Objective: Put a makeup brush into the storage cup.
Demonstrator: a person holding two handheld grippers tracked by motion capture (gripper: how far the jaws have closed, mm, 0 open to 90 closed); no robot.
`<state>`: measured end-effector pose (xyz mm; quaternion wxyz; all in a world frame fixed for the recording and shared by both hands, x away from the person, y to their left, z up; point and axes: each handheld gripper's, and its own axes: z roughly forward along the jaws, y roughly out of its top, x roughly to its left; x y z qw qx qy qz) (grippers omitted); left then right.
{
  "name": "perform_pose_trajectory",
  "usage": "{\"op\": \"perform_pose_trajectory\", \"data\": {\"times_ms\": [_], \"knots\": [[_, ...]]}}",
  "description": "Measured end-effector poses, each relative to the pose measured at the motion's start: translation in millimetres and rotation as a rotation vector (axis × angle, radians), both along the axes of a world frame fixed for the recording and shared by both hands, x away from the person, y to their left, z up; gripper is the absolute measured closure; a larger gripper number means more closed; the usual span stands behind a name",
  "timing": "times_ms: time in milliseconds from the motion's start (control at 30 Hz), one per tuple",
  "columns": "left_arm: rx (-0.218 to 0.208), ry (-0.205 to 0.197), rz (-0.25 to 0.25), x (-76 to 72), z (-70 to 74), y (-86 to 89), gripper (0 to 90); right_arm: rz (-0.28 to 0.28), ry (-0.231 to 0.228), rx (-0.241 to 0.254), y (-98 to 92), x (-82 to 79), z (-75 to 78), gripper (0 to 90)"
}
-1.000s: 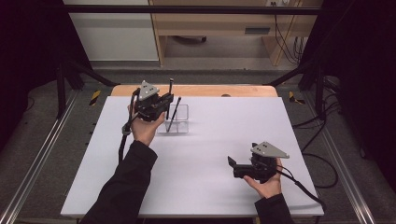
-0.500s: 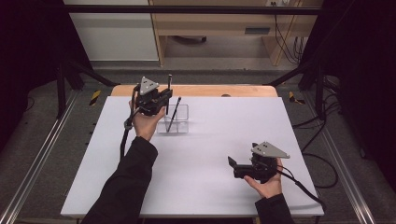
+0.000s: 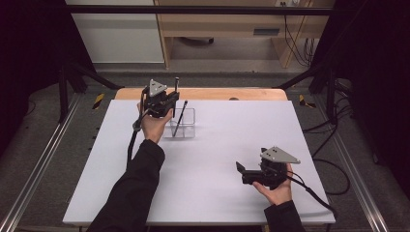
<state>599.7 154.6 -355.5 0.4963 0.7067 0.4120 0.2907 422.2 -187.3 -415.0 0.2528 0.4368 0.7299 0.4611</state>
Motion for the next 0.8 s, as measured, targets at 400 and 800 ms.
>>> {"op": "perform_pose_trajectory", "data": {"times_ms": [400,800], "knots": [[0.009,0.023,0.009,2.0,-16.2,0.0,83.2,-0.001,0.0,-0.001,0.1,0.1,-0.1,0.7],[0.013,0.04,0.005,-4.5,-36.2,2.3,83.1,0.0,0.006,-0.002,1.4,0.4,-1.5,0.8]]}}
